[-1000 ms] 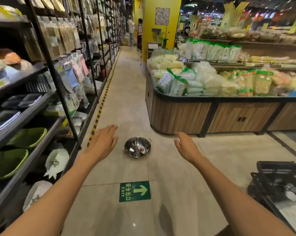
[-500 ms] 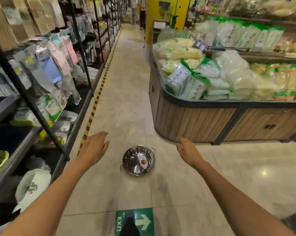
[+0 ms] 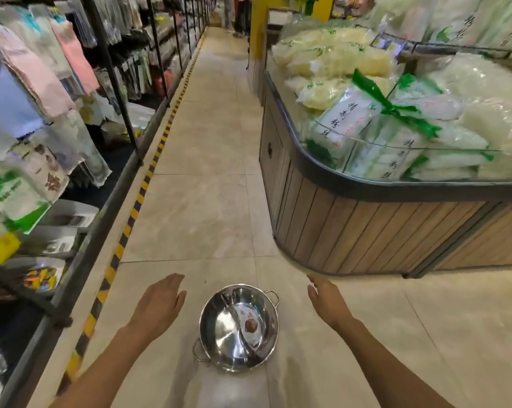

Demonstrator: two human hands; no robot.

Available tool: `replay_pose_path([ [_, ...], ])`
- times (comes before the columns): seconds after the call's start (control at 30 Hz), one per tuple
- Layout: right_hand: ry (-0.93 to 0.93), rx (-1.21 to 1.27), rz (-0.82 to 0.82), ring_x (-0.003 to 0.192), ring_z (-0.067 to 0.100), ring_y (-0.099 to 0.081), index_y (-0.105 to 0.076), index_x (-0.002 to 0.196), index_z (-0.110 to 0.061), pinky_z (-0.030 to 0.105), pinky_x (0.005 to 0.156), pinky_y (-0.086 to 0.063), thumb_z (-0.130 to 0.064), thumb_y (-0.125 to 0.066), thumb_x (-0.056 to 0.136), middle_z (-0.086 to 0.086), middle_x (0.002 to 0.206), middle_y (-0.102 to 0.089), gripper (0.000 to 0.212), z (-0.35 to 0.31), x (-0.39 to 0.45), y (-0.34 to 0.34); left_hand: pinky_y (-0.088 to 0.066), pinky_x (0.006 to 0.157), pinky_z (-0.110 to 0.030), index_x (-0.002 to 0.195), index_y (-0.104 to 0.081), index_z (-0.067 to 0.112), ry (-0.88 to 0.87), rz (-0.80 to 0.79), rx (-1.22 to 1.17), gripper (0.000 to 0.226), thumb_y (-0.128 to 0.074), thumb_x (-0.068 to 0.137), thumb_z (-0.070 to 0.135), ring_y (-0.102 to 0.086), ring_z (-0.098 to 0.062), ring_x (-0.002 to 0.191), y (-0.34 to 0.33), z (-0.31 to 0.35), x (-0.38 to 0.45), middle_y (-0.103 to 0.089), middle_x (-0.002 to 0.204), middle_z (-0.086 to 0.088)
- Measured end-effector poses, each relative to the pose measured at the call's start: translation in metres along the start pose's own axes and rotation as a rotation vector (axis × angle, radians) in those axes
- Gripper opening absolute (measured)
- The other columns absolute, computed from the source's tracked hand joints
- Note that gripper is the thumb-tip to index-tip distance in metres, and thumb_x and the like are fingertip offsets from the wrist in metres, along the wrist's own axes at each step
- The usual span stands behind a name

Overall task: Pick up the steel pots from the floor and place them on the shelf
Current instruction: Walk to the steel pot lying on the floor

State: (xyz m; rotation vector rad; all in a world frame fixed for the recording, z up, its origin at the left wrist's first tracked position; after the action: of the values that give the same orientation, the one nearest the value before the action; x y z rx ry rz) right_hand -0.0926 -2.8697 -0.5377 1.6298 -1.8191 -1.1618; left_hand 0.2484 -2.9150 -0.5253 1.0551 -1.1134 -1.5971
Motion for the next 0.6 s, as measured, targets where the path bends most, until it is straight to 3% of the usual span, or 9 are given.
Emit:
replay_pose_path([
  [0.2, -0.023, -0.001, 0.0, 0.127, 0.026, -0.048, -0.043, 0.134, -0.004, 0.03, 0.107, -0.035, -0.01, -0.042, 0.096, 0.014, 0.139, -0.049, 0.039, 0.109, 0.109, -0.145, -0.035, 0.11, -0.031, 0.14, -0.032, 0.012, -0.025, 0.015, -0.028, 0.047, -0.037, 0.096, 0.029, -0.044, -0.02, 0.131, -0.182, -0.037, 0.097, -0.041, 0.147, -0.006],
  [0.4, -0.051, -0.026, -0.01, 0.131, 0.023, -0.044, -0.037, 0.138, -0.007, 0.029, 0.11, -0.032, -0.013, -0.04, 0.096, 0.012, 0.144, -0.044, 0.042, 0.217, 0.186, -0.285, -0.028, 0.115, -0.029, 0.145, -0.02, 0.015, 0.023, -0.02, -0.009, 0.052, -0.032, 0.097, 0.032, -0.031, -0.018, 0.139, -0.356, -0.084, 0.166, -0.028, 0.154, -0.005],
  [0.6, -0.083, -0.083, -0.058, 0.139, 0.024, -0.03, -0.021, 0.144, -0.004, 0.028, 0.115, -0.022, -0.014, -0.035, 0.098, 0.013, 0.153, -0.027, 0.049, 0.291, 0.221, -0.382, -0.031, 0.113, -0.036, 0.145, -0.012, 0.011, 0.146, -0.059, -0.132, 0.057, -0.034, 0.096, 0.028, -0.03, -0.026, 0.139, -0.476, -0.114, 0.198, -0.02, 0.155, -0.011],
])
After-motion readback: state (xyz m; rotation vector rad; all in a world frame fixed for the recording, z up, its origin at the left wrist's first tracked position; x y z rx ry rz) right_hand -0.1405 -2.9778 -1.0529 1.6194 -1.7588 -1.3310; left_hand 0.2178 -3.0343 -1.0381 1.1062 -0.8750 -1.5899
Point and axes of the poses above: each hand's wrist, its own x-axis towards the middle knuckle, its own y-axis out of the back of the hand, z = x × y, the point moved 3 cm from there along x, towards the middle knuckle
